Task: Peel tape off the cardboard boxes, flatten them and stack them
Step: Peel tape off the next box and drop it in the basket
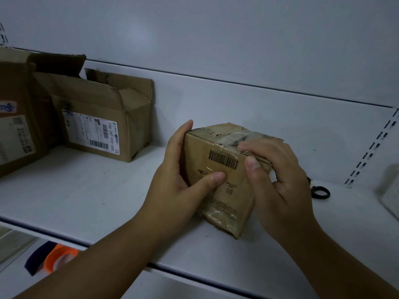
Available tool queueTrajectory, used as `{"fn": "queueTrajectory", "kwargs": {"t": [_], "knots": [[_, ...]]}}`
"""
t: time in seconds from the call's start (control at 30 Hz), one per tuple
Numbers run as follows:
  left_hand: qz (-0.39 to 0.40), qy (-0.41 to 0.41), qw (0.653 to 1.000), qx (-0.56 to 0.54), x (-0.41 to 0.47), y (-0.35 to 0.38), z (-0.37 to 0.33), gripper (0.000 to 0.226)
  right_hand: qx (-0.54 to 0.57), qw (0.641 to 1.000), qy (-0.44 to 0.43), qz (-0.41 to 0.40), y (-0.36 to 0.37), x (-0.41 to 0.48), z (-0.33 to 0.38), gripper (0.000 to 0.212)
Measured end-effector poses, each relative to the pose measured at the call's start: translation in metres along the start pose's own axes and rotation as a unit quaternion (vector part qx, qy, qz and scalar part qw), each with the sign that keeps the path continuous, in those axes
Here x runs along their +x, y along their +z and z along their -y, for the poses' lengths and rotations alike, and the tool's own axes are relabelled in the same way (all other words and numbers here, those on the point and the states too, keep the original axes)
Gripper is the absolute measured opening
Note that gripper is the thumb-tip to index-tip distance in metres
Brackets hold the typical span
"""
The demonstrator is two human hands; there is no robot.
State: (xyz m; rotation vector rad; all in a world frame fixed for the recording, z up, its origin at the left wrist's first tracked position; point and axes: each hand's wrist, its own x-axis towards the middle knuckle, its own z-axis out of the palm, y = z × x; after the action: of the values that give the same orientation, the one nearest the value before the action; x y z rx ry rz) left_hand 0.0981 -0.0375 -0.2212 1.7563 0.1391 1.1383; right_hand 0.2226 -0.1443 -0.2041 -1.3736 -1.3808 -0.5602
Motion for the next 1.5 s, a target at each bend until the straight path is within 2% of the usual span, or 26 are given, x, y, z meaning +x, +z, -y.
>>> {"fn": "queueTrajectory", "kwargs": {"t": [0.07, 0.23, 0.3, 0.33, 0.4, 0.43, 0.67, 0.83, 0.93, 1.13, 1.3, 1.5], "knots": [[-0.003, 0.005, 1.000, -0.016, 0.000, -0.002, 0.000, 0.071, -0.002, 1.000, -0.003, 0.001, 0.000, 0.000, 0.000, 0.017], [-0.027, -0.002, 0.999, 0.021, -0.002, -0.002, -0.001, 0.050, -0.008, 1.000, -0.005, 0.001, 0.000, -0.001, -0.002, 0.021], [-0.097, 0.064, 0.986, 0.117, -0.002, -0.005, -0.002, 0.040, -0.022, 1.000, -0.010, 0.007, 0.001, -0.001, -0.001, 0.025], [-0.123, 0.117, 0.968, 0.182, -0.001, -0.007, -0.002, 0.038, -0.029, 0.999, -0.012, 0.008, 0.001, -0.002, 0.000, 0.026], [-0.119, 0.204, 0.935, 0.263, -0.004, -0.007, 0.001, 0.038, -0.036, 0.999, -0.014, -0.001, 0.001, -0.001, 0.001, 0.026], [-0.099, 0.219, 0.930, 0.278, -0.005, -0.006, 0.001, 0.037, -0.039, 0.999, -0.013, -0.005, 0.001, -0.001, 0.001, 0.026], [-0.060, 0.226, 0.923, 0.305, -0.005, -0.001, 0.003, 0.016, -0.055, 0.998, -0.017, 0.004, 0.000, -0.002, 0.000, 0.028], [-0.043, 0.180, 0.948, 0.260, -0.004, -0.003, 0.001, 0.012, -0.056, 0.998, -0.018, 0.015, 0.001, 0.001, 0.000, 0.028], [-0.039, 0.170, 0.951, 0.255, -0.003, -0.005, 0.001, 0.012, -0.055, 0.998, -0.018, 0.025, 0.001, 0.002, -0.002, 0.029], [0.003, 0.157, 0.939, 0.307, -0.004, -0.015, -0.003, 0.012, -0.060, 0.996, -0.036, 0.056, 0.001, 0.000, -0.008, 0.031], [0.057, 0.185, 0.909, 0.368, -0.003, -0.029, -0.012, 0.011, -0.046, 0.996, -0.037, 0.070, -0.001, -0.001, -0.010, 0.023], [0.069, 0.174, 0.907, 0.377, -0.008, -0.031, -0.018, 0.011, -0.036, 0.996, -0.038, 0.071, -0.001, -0.003, -0.012, 0.020]]}}
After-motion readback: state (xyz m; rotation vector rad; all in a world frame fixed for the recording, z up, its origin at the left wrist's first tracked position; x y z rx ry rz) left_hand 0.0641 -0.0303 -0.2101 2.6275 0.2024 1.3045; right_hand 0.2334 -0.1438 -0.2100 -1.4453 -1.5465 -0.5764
